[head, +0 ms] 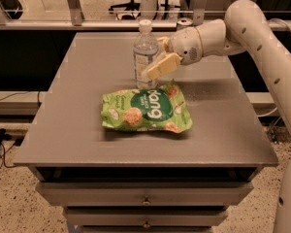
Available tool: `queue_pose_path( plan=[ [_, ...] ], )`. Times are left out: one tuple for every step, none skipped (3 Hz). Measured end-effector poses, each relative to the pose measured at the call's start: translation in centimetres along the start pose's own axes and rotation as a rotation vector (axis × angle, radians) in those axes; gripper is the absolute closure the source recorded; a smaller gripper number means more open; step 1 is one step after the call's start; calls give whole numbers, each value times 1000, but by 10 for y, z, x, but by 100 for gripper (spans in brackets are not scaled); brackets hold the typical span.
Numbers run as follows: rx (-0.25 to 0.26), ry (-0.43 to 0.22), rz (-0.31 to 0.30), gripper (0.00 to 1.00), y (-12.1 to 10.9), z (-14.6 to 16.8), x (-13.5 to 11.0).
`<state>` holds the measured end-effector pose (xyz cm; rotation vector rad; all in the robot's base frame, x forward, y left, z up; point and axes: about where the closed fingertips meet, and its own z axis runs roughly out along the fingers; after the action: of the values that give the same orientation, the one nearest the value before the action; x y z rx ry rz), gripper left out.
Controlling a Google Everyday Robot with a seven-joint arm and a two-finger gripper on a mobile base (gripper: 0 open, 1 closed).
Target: Move blue plastic bottle near green rice chip bag
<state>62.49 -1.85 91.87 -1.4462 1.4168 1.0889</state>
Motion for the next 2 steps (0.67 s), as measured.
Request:
queue_pose_path(
  plan=[
    [8, 22, -2, 0, -5, -2, 4],
    [120, 50, -37, 0, -12, -47, -3]
  ],
)
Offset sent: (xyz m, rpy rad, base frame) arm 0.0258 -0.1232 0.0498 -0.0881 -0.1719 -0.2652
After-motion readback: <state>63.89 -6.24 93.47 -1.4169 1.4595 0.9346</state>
